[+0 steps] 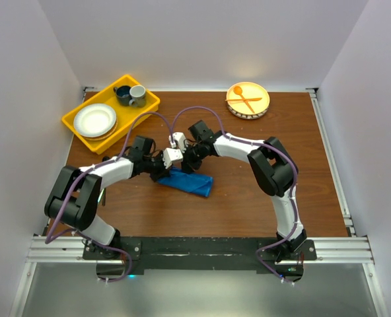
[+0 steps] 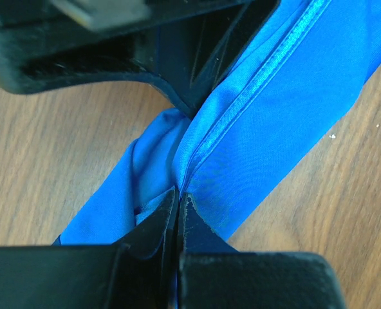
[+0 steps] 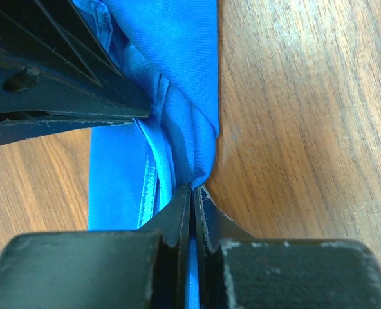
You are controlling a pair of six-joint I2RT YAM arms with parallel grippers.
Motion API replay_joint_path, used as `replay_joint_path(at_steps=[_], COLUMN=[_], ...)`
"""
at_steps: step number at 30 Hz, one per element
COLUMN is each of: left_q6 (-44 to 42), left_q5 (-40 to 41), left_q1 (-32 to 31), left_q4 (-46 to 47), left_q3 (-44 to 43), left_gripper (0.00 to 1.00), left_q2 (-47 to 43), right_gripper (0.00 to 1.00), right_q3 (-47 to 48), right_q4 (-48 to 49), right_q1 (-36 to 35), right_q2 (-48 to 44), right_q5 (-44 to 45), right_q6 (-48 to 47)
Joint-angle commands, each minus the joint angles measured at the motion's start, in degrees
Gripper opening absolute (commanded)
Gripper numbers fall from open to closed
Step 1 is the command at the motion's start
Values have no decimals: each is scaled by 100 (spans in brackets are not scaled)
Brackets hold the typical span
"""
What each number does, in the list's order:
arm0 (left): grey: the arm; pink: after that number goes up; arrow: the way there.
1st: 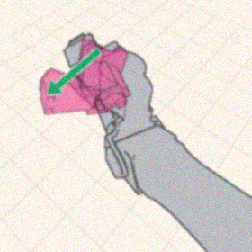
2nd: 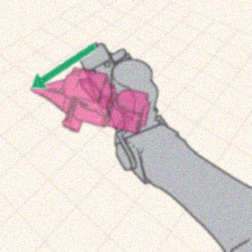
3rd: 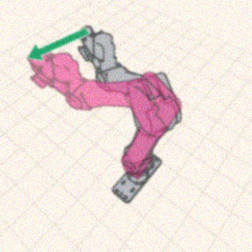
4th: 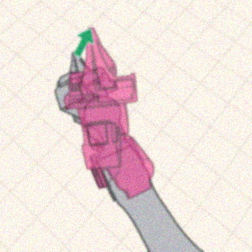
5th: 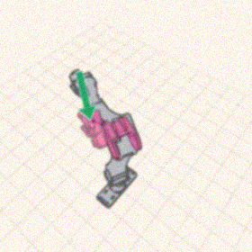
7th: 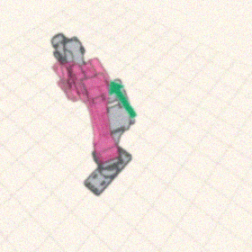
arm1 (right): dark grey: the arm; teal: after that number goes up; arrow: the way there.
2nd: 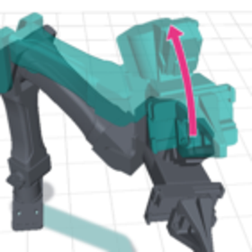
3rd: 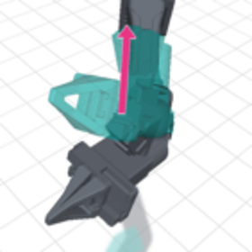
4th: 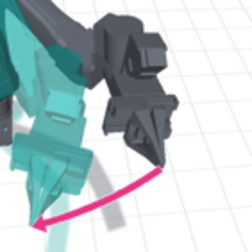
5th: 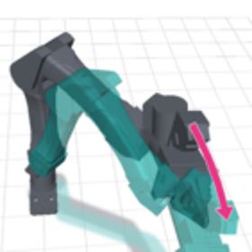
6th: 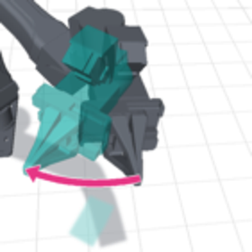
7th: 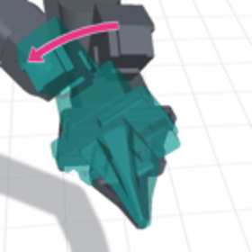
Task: Fold the napkin into a case and place the utensils inside
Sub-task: Stuff the top corner of the smaller-rectangle-folded napkin into the folded napkin.
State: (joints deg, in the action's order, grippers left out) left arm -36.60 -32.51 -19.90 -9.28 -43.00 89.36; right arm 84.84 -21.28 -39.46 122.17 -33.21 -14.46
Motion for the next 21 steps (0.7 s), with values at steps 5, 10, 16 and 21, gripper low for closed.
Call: replay_joint_path(at_steps=[5, 10, 16, 21], left_q6=[136, 101, -40, -286], left_q5=[8, 52, 298, 403], left_q1=[39, 39, 39, 39], left_q4=[375, 461, 489, 85], left_q3=[-111, -59, -24, -112], left_gripper=[0, 0, 0, 0], left_q2=[-165, -42, 406, 547], right_gripper=[0, 0, 0, 4], right_q3=[24, 50, 121, 427], right_q4=[-157, -157, -210, -473], right_q1=[-9, 0, -9, 26], right_q2=[-18, -18, -62, -97], right_q5=[113, 87, 17, 78], right_q6=[-286, -286, -268, -259])
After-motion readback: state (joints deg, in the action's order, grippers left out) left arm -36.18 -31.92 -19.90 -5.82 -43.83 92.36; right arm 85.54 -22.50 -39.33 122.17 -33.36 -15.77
